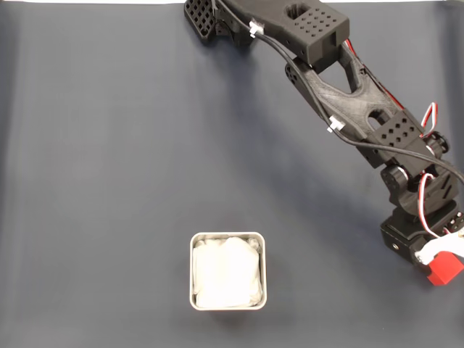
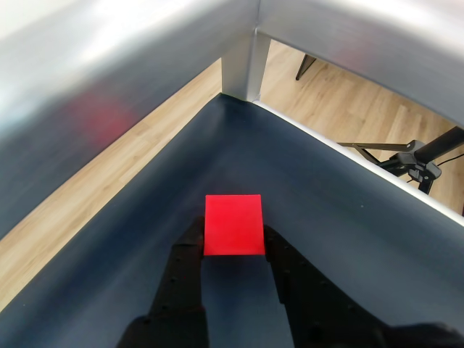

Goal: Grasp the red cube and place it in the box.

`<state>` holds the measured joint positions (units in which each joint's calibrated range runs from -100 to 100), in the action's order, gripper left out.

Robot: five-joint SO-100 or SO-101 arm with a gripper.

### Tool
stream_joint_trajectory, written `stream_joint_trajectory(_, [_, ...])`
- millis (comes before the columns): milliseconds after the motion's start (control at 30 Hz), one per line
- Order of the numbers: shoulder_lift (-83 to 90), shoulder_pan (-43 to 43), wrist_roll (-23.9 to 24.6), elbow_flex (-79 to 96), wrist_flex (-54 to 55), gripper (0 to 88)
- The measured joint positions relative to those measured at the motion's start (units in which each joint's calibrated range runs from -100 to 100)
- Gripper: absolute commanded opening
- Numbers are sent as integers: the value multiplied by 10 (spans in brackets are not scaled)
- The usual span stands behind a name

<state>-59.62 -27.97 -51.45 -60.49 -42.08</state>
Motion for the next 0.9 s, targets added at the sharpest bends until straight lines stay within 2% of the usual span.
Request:
stream_joint_trajectory(433, [30,7,0,33,-4,63])
stream_joint_trajectory(900, [201,42,-9,161,-48,63])
